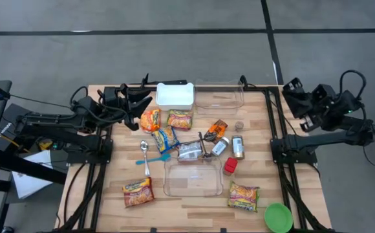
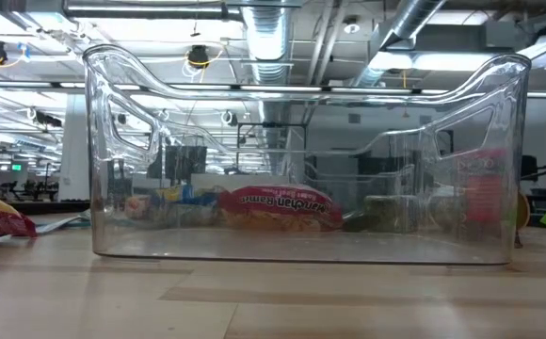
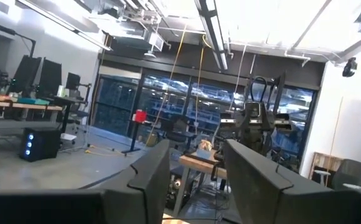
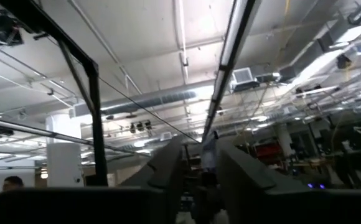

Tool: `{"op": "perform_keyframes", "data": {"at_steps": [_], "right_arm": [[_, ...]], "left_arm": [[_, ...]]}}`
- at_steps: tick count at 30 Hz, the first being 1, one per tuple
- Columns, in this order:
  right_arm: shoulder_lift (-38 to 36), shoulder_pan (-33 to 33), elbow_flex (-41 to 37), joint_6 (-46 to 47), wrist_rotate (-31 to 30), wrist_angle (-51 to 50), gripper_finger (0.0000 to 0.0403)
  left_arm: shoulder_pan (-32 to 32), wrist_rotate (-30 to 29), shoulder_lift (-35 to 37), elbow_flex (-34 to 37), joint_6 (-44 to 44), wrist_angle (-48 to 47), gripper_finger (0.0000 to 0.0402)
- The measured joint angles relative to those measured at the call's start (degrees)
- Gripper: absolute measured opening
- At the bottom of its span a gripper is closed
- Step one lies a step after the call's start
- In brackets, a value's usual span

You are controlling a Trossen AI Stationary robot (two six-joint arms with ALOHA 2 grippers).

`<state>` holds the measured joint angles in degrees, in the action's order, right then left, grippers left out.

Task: Pick & Place Food Item
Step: Put the bottom red noodle pack into the bottom transparent bin

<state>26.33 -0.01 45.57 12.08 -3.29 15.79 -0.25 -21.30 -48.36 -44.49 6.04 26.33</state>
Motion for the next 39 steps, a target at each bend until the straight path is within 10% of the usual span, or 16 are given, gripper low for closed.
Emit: {"op": "perform_keyframes", "data": {"at_steps": [10, 24, 39], "right_arm": [[3.0, 0.0, 6.2, 0.6, -5.7, -6.5, 0.0286], [5.6, 0.0, 13.0, 0.1, -5.8, -14.5, 0.0291], [5.6, 0.0, 13.0, 1.5, -5.7, -15.4, 0.0291]], "left_arm": [[-0.2, 2.5, -0.4, -6.3, 0.2, -8.8, 0.0193], [-6.8, 21.5, -13.7, -33.9, 14.9, -79.2, 0.0220], [-28.8, 24.3, -21.8, -33.6, 30.0, -97.4, 0.0224]]}}
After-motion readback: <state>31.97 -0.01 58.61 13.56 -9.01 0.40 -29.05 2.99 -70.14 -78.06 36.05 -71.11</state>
